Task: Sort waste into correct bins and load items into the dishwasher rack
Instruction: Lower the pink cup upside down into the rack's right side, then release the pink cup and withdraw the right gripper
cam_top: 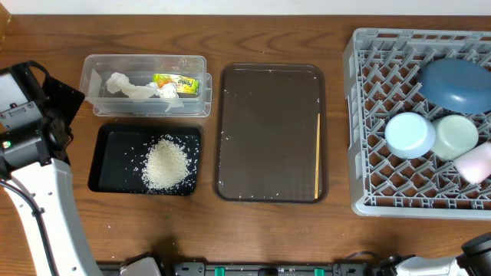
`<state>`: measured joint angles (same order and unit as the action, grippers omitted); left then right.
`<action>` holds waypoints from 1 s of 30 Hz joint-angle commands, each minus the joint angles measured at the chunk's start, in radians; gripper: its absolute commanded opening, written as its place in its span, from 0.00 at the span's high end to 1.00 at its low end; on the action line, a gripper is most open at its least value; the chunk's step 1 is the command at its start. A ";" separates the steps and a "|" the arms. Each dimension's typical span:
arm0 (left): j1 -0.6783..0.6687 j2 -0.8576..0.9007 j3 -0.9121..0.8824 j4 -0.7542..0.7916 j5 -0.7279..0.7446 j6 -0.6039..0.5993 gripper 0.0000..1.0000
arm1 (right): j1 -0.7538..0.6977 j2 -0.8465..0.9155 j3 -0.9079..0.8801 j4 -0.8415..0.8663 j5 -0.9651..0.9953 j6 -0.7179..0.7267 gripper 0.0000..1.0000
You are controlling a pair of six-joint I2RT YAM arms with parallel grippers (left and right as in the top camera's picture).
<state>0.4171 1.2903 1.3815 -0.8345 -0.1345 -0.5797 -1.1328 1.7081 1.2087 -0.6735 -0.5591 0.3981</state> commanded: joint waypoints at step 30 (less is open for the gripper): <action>0.004 0.004 0.010 -0.003 -0.009 -0.005 0.04 | 0.348 -0.196 0.001 -0.023 0.512 0.009 0.99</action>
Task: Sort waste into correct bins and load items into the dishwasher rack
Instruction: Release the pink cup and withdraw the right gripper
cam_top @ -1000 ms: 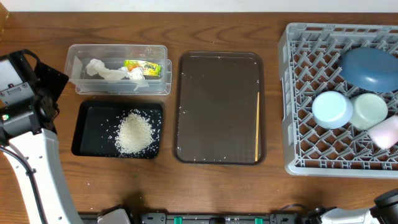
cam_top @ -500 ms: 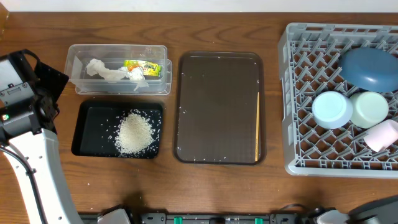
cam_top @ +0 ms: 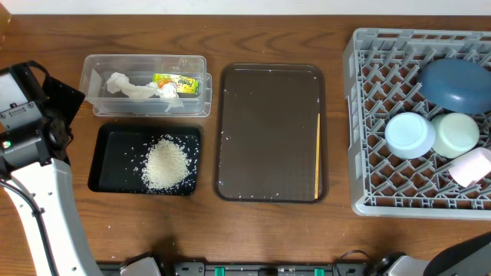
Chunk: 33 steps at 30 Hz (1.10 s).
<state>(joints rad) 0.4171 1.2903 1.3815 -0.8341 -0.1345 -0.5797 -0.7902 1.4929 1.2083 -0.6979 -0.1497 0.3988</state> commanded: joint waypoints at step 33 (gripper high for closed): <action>0.004 0.004 0.010 -0.003 -0.009 -0.005 0.04 | 0.006 0.073 0.002 -0.081 0.018 -0.007 0.99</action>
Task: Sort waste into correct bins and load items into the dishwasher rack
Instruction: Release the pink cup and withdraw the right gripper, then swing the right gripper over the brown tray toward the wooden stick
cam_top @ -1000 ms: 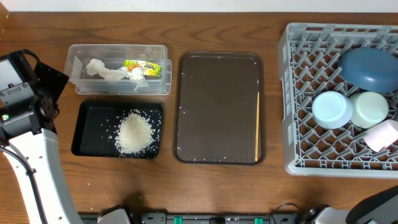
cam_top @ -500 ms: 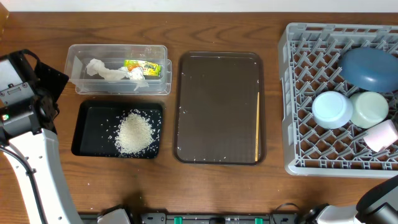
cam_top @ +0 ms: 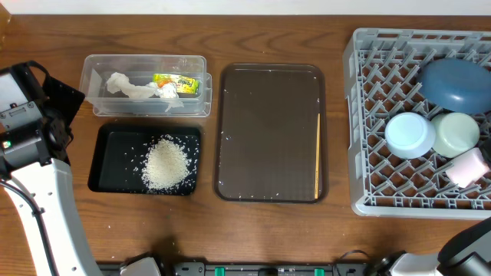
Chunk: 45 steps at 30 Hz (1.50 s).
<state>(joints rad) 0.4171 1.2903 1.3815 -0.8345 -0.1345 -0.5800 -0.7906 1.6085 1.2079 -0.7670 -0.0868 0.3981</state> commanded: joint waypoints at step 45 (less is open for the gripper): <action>0.005 0.004 0.010 -0.003 -0.009 -0.005 0.04 | 0.006 0.008 -0.026 -0.016 0.029 -0.055 0.99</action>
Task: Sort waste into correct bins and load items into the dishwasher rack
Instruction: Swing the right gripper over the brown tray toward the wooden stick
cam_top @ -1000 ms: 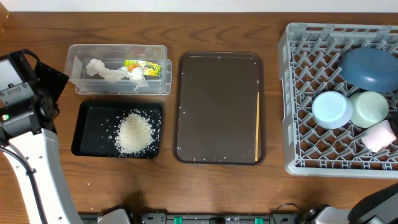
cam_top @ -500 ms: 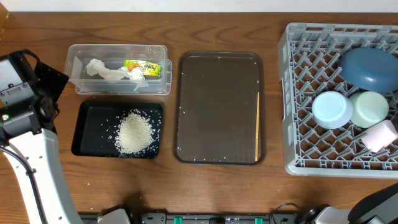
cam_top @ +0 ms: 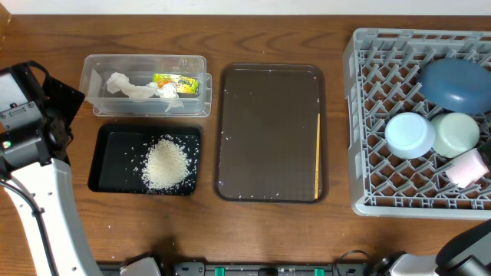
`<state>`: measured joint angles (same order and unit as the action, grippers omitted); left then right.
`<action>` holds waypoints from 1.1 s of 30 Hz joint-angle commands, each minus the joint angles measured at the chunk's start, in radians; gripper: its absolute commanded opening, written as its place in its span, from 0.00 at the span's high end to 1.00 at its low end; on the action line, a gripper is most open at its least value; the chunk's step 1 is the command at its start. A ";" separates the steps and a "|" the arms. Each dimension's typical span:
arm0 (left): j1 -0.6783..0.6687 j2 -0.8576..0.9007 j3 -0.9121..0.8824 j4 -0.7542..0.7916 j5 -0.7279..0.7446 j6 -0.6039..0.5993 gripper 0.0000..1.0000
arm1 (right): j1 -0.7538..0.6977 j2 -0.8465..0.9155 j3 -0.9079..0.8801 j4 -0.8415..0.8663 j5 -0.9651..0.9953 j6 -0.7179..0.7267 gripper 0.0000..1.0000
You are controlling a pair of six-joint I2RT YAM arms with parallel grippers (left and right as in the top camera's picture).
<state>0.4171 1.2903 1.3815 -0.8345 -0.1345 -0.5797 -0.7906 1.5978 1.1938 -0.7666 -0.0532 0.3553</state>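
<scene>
The grey dishwasher rack [cam_top: 368, 115] on the right holds a dark blue bowl [cam_top: 454, 81], a light blue cup [cam_top: 409, 135], a pale green cup [cam_top: 457, 134] and a pink cup [cam_top: 468, 167] lying tilted at its right edge. A wooden chopstick [cam_top: 317, 153] lies along the right side of the brown tray [cam_top: 268, 130]. The clear bin [cam_top: 146, 106] contains crumpled tissue [cam_top: 129, 87] and a green-yellow wrapper [cam_top: 176, 83]. Rice [cam_top: 166, 164] is piled in the black bin [cam_top: 107, 165]. My left arm [cam_top: 27, 130] stands at the left edge, its fingers indistinct. Only part of my right arm [cam_top: 468, 253] shows.
Rice grains are scattered on the brown tray's edges. Bare wooden table runs along the front and between the tray and the rack.
The pink cup first lay a little higher, at the rack's right edge, with my right arm barely showing in the corner. Then the cup sat lower and slightly left while more of the arm showed. Since then the cup has stayed and the arm has drawn back toward the corner.
</scene>
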 commanded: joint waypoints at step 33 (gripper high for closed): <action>0.004 0.004 0.010 -0.003 -0.009 -0.005 0.04 | 0.080 -0.415 -0.010 -0.143 -0.731 -0.102 0.76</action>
<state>0.4171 1.2903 1.3815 -0.8345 -0.1345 -0.5800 -0.7662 1.2575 1.1847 -0.9207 -0.5625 0.3099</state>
